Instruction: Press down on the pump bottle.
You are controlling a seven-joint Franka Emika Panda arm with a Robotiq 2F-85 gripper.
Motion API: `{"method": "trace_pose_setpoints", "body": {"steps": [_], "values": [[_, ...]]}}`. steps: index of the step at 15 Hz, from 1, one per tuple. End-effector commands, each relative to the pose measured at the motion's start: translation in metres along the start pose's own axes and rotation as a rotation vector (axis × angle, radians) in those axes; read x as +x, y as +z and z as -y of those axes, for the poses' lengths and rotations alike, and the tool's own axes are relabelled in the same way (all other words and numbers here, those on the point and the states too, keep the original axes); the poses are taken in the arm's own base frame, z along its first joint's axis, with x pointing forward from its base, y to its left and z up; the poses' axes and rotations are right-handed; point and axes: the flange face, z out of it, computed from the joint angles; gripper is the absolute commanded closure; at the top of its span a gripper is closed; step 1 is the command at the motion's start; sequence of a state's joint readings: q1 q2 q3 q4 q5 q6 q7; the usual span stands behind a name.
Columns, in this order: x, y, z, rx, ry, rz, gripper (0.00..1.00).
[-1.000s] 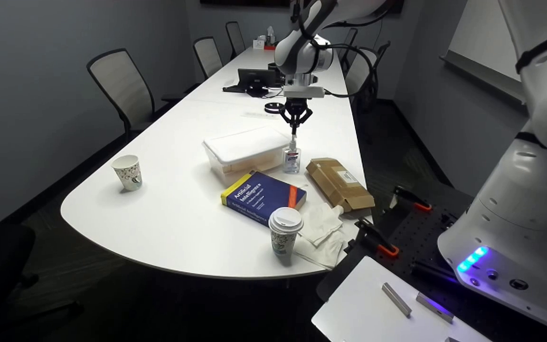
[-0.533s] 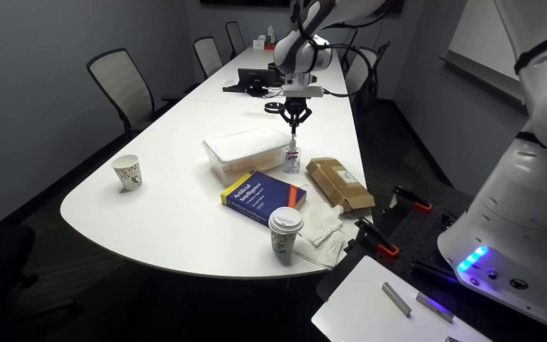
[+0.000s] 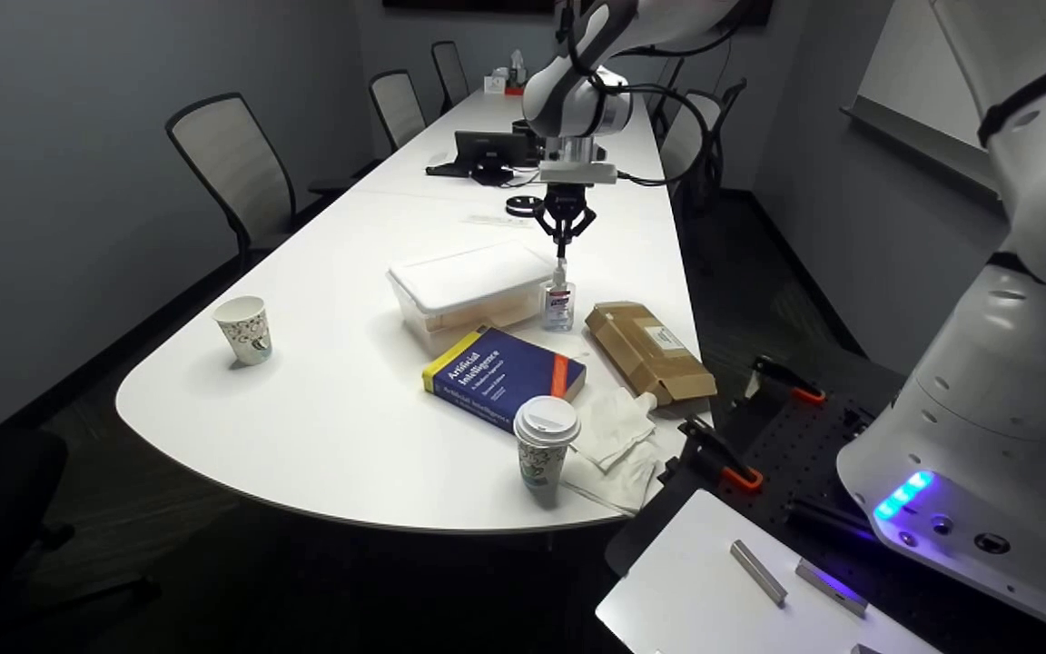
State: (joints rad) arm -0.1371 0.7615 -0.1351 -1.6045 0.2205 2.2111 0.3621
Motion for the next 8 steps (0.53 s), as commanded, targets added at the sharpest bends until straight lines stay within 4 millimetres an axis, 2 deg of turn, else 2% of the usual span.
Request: {"method": "trace_pose_setpoints", "body": {"steps": [1,8], "values": [[0.0016,0.0367,0.0006,0.003,0.013,0.091,1.00],[0.0044,0.0389,0.0003,0.006,0.036,0.123,1.00]]}}
